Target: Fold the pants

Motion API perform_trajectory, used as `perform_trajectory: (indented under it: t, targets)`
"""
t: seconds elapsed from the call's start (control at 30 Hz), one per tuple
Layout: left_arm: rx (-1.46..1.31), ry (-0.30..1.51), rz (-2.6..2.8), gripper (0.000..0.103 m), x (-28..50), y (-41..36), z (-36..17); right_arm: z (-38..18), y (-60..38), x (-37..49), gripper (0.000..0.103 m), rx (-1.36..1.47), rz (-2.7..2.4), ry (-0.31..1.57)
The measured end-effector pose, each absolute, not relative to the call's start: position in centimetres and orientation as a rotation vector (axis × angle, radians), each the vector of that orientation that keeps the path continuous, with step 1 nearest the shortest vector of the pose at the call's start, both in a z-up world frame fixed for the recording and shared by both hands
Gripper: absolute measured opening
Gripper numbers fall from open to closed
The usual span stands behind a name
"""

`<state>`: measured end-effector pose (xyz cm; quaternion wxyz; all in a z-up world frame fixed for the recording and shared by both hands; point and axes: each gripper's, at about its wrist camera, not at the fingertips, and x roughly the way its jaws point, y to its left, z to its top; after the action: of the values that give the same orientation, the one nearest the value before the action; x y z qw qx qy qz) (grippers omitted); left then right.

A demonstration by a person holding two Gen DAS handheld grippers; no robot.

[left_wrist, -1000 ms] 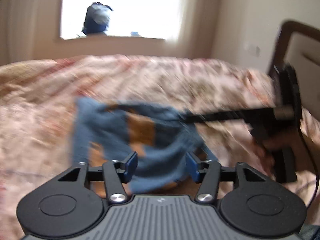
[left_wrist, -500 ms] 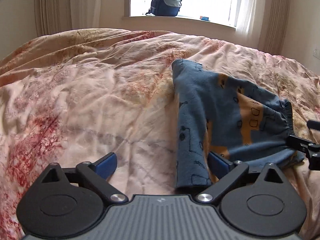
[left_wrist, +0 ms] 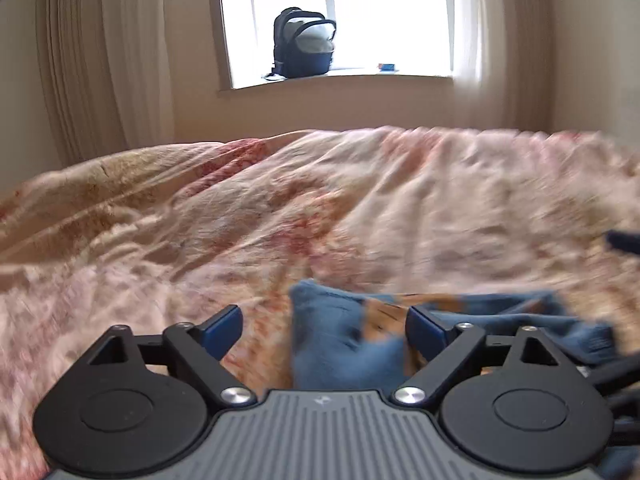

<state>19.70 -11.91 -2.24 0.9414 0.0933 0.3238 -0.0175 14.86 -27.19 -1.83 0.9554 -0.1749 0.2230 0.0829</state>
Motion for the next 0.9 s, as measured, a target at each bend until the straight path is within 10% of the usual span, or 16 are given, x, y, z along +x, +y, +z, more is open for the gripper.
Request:
perform_trajectory:
  t: [0.9]
  targets:
    - [0.113,0.648,-0.050,0.103,7.4,-7.6,-1.2,0.6,-26.9,5.0,0.102,-0.343,0.105,0.395]
